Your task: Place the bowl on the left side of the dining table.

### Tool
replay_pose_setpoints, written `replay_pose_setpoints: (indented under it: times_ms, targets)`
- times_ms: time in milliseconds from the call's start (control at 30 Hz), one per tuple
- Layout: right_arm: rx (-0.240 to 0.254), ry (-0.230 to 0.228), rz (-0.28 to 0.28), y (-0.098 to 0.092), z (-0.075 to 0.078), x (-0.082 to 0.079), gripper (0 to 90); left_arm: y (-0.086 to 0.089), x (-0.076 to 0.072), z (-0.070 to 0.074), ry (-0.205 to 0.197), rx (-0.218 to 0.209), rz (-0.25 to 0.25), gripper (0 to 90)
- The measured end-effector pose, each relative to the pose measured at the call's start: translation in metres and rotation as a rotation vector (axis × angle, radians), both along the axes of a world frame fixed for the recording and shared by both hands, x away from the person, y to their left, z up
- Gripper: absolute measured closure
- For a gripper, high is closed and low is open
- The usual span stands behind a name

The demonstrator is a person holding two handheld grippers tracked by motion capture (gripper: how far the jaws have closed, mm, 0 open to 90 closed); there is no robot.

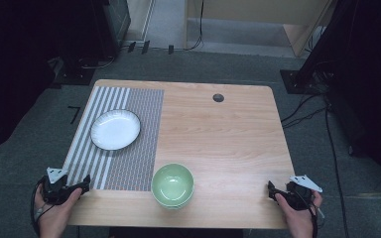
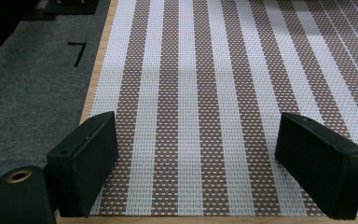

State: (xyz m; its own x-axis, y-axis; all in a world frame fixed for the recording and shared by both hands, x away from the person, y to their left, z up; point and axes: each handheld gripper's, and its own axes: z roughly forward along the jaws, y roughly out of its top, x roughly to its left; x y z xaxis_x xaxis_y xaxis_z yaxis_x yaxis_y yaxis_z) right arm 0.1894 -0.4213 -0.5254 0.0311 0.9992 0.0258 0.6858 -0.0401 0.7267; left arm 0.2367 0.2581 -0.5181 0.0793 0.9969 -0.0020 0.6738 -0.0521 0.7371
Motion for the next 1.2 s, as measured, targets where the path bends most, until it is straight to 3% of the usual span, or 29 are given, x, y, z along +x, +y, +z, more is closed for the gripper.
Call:
replay_pose_setpoints:
  times_ms: [267,367,467,567,733,1033,1200]
  targets:
    - [0.000,-0.001,-0.008,0.001,0.000,0.001,10.0,-0.002,-0.001,0.003,0.001,-0.016,0.021,12.7]
    - [0.001,0.004,-0.002,0.001,0.000,0.003,8.1,-0.003,-0.001,0.020,-0.049,-0.039,0.040,12.7]
    - [0.002,0.005,0.016,-0.001,0.000,0.005,7.5,-0.004,0.001,0.030,-0.072,-0.044,0.041,12.7]
    - [0.001,0.006,0.048,-0.003,0.000,0.009,7.5,-0.012,0.001,0.039,-0.085,-0.041,0.014,12.7]
    - [0.001,0.004,0.054,-0.003,0.000,0.009,8.0,-0.024,0.001,0.049,-0.107,-0.035,-0.012,12.7]
    - [0.001,0.004,0.036,-0.002,0.000,0.007,8.3,-0.056,0.017,0.075,-0.186,-0.128,-0.042,13.2]
    - [0.002,0.003,0.032,-0.002,0.000,0.008,8.3,-0.071,0.021,0.082,-0.206,-0.144,-0.076,13.2]
